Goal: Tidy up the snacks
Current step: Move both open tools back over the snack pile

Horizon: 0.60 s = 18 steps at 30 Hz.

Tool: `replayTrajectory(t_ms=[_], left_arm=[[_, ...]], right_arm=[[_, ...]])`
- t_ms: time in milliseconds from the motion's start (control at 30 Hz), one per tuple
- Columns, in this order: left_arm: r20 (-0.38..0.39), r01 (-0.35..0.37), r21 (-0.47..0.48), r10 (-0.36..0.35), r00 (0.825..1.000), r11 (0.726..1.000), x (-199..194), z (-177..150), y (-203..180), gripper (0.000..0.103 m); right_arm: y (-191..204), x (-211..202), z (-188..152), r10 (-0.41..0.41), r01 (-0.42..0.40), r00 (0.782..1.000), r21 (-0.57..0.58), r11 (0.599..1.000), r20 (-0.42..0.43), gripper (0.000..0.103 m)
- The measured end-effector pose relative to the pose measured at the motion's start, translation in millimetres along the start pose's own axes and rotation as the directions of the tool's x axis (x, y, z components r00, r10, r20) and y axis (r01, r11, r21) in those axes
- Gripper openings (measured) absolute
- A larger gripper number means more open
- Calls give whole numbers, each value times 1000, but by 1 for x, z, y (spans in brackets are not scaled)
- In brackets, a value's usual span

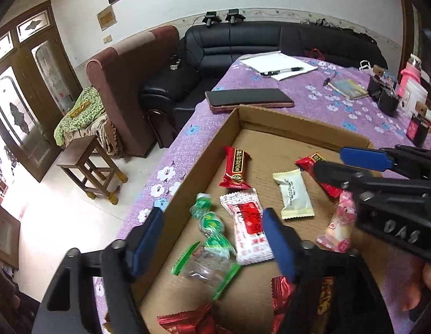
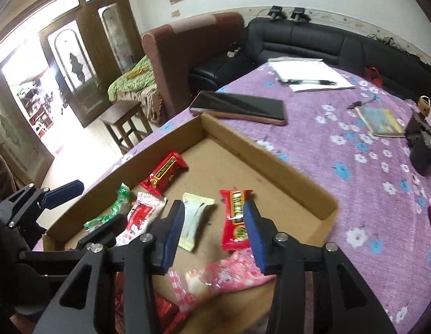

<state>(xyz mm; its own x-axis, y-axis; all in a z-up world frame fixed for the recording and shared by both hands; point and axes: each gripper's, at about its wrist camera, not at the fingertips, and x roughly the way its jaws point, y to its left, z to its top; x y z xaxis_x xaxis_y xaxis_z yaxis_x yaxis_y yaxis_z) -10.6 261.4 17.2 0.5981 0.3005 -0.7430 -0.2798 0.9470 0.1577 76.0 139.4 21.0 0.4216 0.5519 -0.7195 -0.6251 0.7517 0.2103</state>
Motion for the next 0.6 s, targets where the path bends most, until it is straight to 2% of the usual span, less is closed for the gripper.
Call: replayTrajectory(t_ms=[167,267,600], left_arm=[[28,-13,-8,13,1000,1000,-14,0,-2,83],[61,-10,-2,10,998,1000,-28,0,-9,92],[145,32,73,-42,989,997,-71,3,-64,98]], right_arm=[[-14,-33,-4,-25,24,998,26,999,49,43],[-24,-54,-12,-50,47,996,41,998,75,47],[-90,-124,-64,-147,127,982,162,979,121,54]])
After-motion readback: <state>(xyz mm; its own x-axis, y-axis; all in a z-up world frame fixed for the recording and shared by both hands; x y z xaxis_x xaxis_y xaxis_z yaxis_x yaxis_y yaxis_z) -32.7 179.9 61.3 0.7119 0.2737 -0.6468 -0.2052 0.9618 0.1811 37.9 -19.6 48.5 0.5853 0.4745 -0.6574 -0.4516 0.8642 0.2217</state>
